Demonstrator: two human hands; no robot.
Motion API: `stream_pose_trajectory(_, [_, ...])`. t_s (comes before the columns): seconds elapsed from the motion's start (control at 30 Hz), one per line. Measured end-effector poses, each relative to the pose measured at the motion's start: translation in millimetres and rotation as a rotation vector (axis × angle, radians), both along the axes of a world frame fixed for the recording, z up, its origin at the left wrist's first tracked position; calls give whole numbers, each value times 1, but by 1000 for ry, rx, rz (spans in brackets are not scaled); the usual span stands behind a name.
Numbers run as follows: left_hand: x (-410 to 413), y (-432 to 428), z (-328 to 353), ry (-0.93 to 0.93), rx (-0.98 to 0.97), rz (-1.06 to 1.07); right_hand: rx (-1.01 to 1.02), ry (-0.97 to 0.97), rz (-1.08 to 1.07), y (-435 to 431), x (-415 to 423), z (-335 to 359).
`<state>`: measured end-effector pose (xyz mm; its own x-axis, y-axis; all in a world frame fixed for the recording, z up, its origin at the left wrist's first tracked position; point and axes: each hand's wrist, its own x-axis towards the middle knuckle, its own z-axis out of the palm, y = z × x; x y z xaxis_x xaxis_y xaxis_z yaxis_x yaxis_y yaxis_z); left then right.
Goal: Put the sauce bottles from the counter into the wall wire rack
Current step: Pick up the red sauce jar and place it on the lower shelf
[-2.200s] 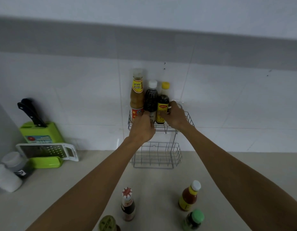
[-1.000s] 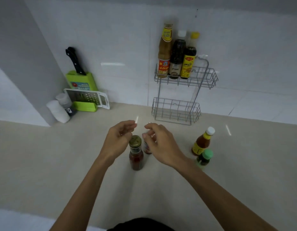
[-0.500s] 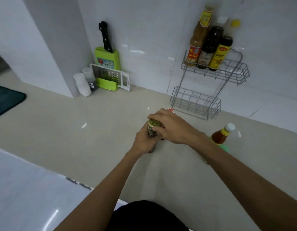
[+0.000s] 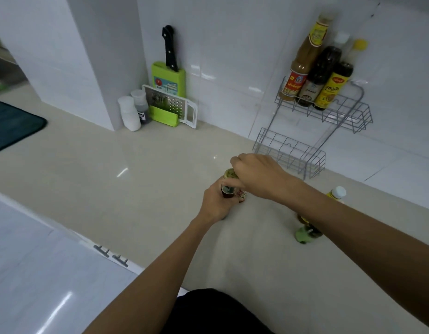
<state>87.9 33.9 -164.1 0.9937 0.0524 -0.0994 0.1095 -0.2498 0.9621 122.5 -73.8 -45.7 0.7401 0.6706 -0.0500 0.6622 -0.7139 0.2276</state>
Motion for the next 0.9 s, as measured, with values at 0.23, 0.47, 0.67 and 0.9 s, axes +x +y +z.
stream_pose_trajectory(0.23, [4, -2, -6, 8, 12, 8, -21, -121, 160, -1, 1, -23])
stream_pose_trajectory(0.47, [10, -1, -10, 56, 17, -45, 65, -231, 62, 1, 8, -36])
stream_pose_trajectory(0.67, [7, -5, -7, 13, 6, -17, 154, -216, 84, -2, 11, -49])
stream_pose_trajectory(0.9, [3, -13, -6, -100, 111, 80, 169, -337, -218, 13, -3, -51])
